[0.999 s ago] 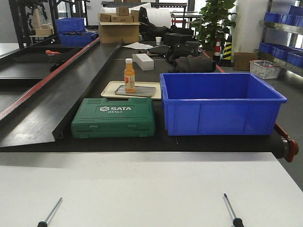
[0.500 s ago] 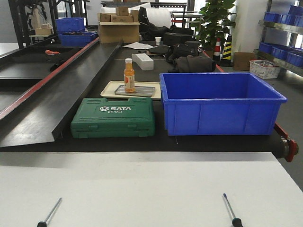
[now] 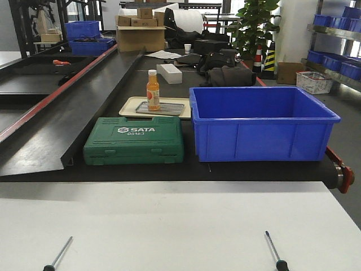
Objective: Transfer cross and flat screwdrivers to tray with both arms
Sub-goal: 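Lower both grippers toward the two screwdrivers lying on the white table, then close both grippers around the black-and-green screwdriver handles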
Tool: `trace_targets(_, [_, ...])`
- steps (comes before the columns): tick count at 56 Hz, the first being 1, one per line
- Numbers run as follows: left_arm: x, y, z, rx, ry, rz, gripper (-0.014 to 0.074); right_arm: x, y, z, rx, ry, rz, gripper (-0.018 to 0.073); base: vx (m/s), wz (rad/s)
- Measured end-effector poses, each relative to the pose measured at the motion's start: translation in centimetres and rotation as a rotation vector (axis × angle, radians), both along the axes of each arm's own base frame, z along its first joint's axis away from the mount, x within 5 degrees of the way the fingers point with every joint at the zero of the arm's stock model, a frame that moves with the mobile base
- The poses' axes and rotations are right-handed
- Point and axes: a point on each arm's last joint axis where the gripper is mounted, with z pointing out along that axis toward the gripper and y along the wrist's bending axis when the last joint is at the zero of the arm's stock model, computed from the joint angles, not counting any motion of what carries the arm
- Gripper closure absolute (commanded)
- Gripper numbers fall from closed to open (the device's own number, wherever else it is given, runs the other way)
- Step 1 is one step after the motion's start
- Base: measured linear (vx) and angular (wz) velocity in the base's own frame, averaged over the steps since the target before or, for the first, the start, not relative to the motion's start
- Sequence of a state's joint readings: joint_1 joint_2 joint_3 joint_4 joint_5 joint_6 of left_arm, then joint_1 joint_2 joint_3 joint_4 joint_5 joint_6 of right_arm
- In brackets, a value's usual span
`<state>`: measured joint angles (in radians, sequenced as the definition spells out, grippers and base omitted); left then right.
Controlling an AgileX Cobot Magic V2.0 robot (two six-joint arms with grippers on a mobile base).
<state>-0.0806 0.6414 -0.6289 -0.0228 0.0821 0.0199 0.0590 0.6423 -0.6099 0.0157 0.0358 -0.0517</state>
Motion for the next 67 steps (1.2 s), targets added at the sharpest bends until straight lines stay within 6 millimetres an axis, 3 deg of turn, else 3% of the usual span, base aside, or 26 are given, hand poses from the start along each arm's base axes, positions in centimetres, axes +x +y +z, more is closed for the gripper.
trace_targets(5, [3.3,-0.3,-1.1,0.009,0.114,0.000,0.0594,2.8,0.2,-1.2,-0.005,0.110,0.000,0.0564,0.00,0.00])
trace_targets(10, [6.1,-0.5,-3.0,0.018,0.228,0.000,0.0563,5.5,0.3,-3.7,-0.013,0.261,0.000,0.0538,0.00,0.00])
trace_targets(16, [8.5,-0.7,-5.5,0.028,0.341,0.000,0.0476,7.3,0.4,-6.0,-0.020,0.392,0.001,0.0453,0.00,0.00])
trace_targets(32, [11.2,-0.9,-8.9,0.033,0.472,0.002,0.0120,9.2,0.6,-8.5,-0.028,0.511,0.001,-0.0034,0.00,0.00])
trace_targets(38, [11.3,-0.9,-9.2,0.032,0.482,0.002,0.0052,9.8,0.6,-8.9,-0.014,0.499,-0.003,-0.0138,0.00,0.00])
trace_targets(49, [11.2,-0.9,-9.3,0.033,0.500,0.002,0.0041,12.7,0.7,-9.1,0.051,0.681,-0.020,-0.0099,0.00,0.00])
trace_targets(59, [11.1,-0.9,-9.5,0.035,0.518,0.002,0.0041,17.8,0.8,-9.7,0.000,0.955,-0.021,-0.0001,0.00,0.00])
trace_targets(67, [11.1,-0.9,-9.5,0.035,0.521,0.002,0.0041,21.5,1.0,-11.9,-0.024,1.136,-0.024,0.0028,0.00,0.00])
